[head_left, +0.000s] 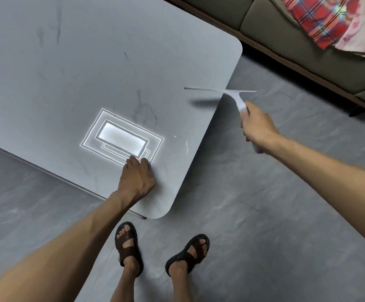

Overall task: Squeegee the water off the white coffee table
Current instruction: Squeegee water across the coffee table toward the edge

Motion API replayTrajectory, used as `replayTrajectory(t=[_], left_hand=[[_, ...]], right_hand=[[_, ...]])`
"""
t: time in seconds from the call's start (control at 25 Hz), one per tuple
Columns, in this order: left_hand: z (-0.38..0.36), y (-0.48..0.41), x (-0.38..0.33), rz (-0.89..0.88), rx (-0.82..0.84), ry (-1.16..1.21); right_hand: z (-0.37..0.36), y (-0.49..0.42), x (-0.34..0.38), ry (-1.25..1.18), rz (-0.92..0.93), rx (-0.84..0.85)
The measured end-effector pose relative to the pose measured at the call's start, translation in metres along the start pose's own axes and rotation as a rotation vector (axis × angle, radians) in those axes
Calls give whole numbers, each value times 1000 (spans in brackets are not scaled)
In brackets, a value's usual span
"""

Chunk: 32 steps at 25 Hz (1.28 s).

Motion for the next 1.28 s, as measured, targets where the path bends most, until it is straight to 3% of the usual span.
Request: replayTrajectory(t=[0.08,0.24,0.36,0.64,0.88,1.12,1.28], left_hand=[[-2,-4,2,7,55,25],[-8,-9,6,11,117,95],[-9,-10,9,17,148,127],[-7,-7,6,33,179,140],[-7,-6,1,52,199,135],[-9,-7,0,83,236,130],[-7,-4,2,59,222,120]], right_hand=[[-7,-37,27,-215,-108,-51],[-31,-74,67,-13,-104,-20],[-54,-54,73,81,-59,-20],[-86,27,20,377,250,79],[-70,64,-35,566,339,170],[-42,90,-64,597,363,217],[-17,71,-43,401,268,88]])
Point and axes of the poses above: each hand's wrist, its own y-axis away from the middle knuckle, its own z-axis out of the back of the hand, x = y × z, the point moved 5 cm from there along -y, towards the middle knuckle, and after that the axes turned 9 degrees about x, right-handed, at the moved point
